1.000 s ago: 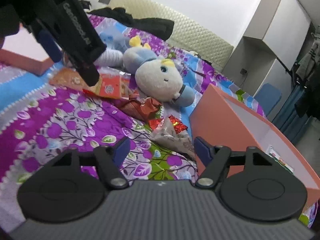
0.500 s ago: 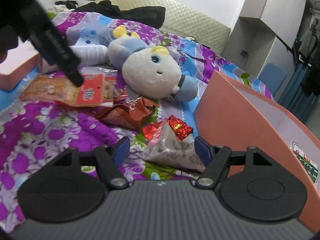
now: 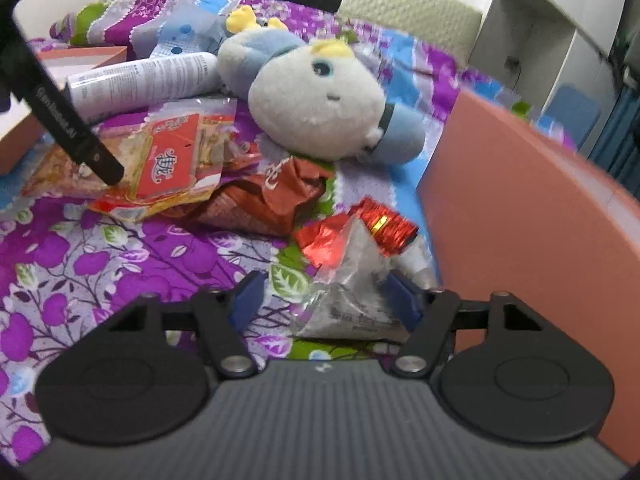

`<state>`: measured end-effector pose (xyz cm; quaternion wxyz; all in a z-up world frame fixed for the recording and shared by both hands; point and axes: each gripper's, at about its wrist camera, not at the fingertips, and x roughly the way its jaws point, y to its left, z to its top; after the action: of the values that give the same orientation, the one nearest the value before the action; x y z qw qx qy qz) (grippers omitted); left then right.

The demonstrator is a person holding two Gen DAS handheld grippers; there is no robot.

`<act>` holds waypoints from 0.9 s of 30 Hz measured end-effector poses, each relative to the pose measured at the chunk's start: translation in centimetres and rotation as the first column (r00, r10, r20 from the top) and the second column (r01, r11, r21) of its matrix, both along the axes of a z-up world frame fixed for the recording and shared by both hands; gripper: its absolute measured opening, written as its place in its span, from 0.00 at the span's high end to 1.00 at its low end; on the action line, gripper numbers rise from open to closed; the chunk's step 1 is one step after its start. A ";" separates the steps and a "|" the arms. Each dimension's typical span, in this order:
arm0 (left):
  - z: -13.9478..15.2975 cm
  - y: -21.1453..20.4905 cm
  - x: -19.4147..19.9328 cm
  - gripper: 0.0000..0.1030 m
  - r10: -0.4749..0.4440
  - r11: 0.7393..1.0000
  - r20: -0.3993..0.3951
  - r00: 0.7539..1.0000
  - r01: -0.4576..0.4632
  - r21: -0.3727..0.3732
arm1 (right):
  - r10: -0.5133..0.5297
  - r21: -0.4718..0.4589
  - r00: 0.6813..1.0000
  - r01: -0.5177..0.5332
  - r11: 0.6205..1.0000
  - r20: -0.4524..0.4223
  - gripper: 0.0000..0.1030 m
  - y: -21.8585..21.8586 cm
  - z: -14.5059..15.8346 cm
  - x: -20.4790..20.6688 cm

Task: Organize snacks
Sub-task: 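Grasp the red-labelled jerky bag with the left tool while the right tool grasps the clear bag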

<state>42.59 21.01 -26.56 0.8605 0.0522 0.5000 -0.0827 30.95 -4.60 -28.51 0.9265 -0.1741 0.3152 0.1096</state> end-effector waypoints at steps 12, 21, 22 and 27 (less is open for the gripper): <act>0.0 -0.9 -1.9 0.46 0.024 1.000 -0.011 1.000 -0.024 0.001 | -0.019 -0.013 1.000 0.019 1.000 0.018 0.67 -0.3 0.5 -0.1; 2.4 -2.3 -5.5 0.74 0.065 0.995 -0.017 0.998 -0.066 -0.078 | 0.005 0.023 1.000 -0.005 1.000 0.023 0.77 -1.2 2.7 -2.3; 2.7 -2.5 -6.1 0.74 0.075 0.994 -0.014 0.997 -0.076 -0.082 | 0.010 0.025 1.000 -0.011 1.000 0.023 0.78 -1.2 2.9 -2.8; 4.6 -3.5 -9.9 0.74 0.143 0.978 -0.021 0.989 -0.145 -0.152 | 0.046 0.016 0.998 -0.047 0.999 0.030 0.82 -1.4 3.7 -5.5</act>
<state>32.68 17.50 -21.94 0.8631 -0.0510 0.4991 -0.0586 25.43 -6.03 -24.78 0.9296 -0.1753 0.2966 0.1311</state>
